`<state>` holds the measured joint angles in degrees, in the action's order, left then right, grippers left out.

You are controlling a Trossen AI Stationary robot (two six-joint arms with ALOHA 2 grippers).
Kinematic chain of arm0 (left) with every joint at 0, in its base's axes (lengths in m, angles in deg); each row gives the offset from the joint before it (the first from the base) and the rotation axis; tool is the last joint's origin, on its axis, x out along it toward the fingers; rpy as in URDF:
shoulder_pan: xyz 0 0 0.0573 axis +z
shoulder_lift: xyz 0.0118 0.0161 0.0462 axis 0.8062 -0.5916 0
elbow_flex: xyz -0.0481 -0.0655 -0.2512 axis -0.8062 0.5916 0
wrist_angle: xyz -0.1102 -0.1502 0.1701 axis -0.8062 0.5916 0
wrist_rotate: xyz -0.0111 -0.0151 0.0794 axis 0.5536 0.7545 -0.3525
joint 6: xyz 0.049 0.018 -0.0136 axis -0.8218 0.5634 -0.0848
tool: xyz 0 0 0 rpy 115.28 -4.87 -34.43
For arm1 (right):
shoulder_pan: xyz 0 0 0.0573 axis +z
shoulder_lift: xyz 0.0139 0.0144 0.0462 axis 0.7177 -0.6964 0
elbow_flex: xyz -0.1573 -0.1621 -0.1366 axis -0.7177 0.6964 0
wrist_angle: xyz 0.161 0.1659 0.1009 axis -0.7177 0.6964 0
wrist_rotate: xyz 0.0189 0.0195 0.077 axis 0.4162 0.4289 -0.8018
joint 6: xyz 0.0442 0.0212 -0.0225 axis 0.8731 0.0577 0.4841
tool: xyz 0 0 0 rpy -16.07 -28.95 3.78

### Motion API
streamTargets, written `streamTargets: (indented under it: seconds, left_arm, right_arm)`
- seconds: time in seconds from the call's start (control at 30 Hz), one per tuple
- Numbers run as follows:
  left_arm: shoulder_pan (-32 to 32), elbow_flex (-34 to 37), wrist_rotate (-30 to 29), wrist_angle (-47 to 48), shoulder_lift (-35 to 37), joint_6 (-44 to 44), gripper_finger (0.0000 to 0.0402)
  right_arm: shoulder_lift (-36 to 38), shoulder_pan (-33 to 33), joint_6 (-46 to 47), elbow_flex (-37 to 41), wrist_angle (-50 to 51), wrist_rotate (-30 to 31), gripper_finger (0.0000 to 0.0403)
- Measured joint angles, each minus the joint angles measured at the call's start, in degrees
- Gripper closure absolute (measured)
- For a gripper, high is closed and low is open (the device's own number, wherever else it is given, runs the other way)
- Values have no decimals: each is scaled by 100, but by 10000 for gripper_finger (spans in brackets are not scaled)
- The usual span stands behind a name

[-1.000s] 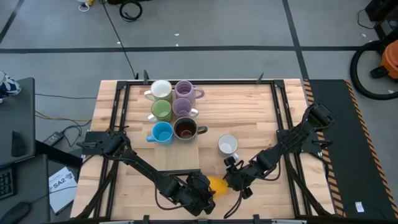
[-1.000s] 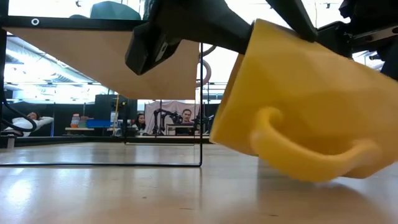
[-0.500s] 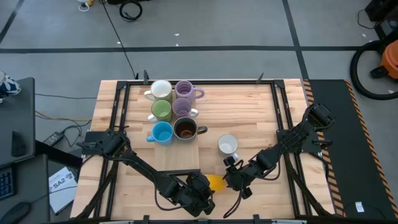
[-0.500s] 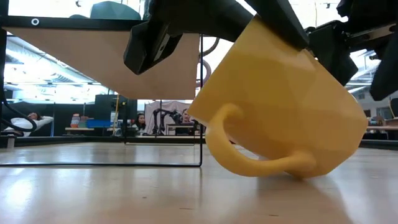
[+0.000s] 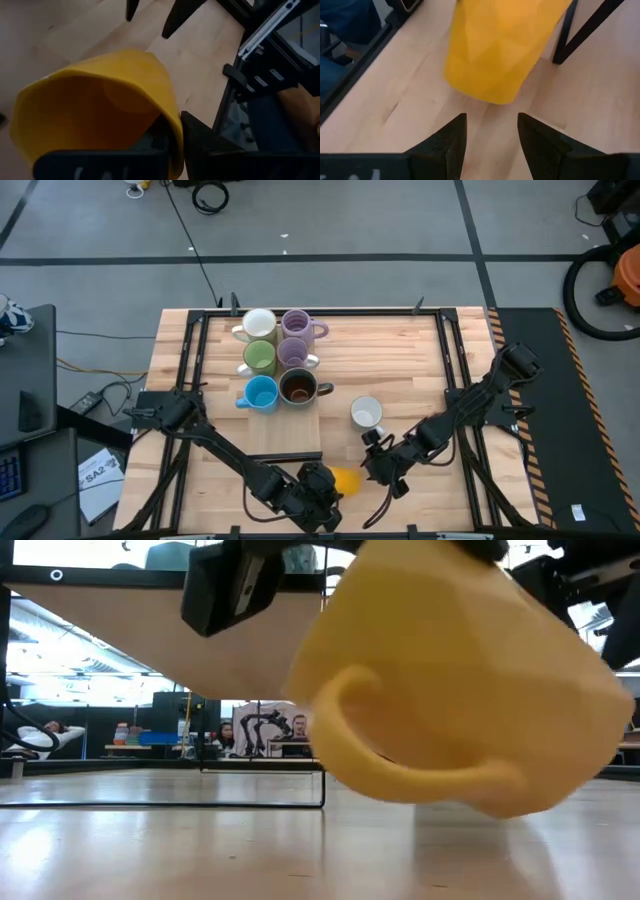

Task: Place coffee mugs
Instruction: Put the yellow mug on the shelf

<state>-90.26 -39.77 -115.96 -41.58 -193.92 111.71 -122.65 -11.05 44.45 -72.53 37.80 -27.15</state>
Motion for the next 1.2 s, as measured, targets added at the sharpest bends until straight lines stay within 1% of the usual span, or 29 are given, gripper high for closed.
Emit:
streamTargets:
  seconds: [0.3,0.53,0.7,0.8,1.07,1.13,1.2]
  left_arm:
    - [-100,0,223,103,308,-185,367]
    - [-218,0,982,176,706,-341,367]
    - [-366,-4,1491,706,1024,-290,366]
    - [-478,-4,1911,1131,1197,-2,366]
    - [-779,-7,3450,2507,1289,1230,366]
    - [-853,-7,3694,2824,1289,1443,366]
    - [-910,-4,3770,3111,1289,1640,366]
  right_arm:
    - [484,0,-2,2,146,1,222]
    - [880,0,0,2,303,2,222]
    - [1119,0,0,2,295,4,222]
    - [1227,0,6,2,287,6,222]
    - [1358,0,-34,9,275,7,222]
    - [1359,0,-42,9,283,8,222]
    - [1358,0,-44,9,288,9,222]
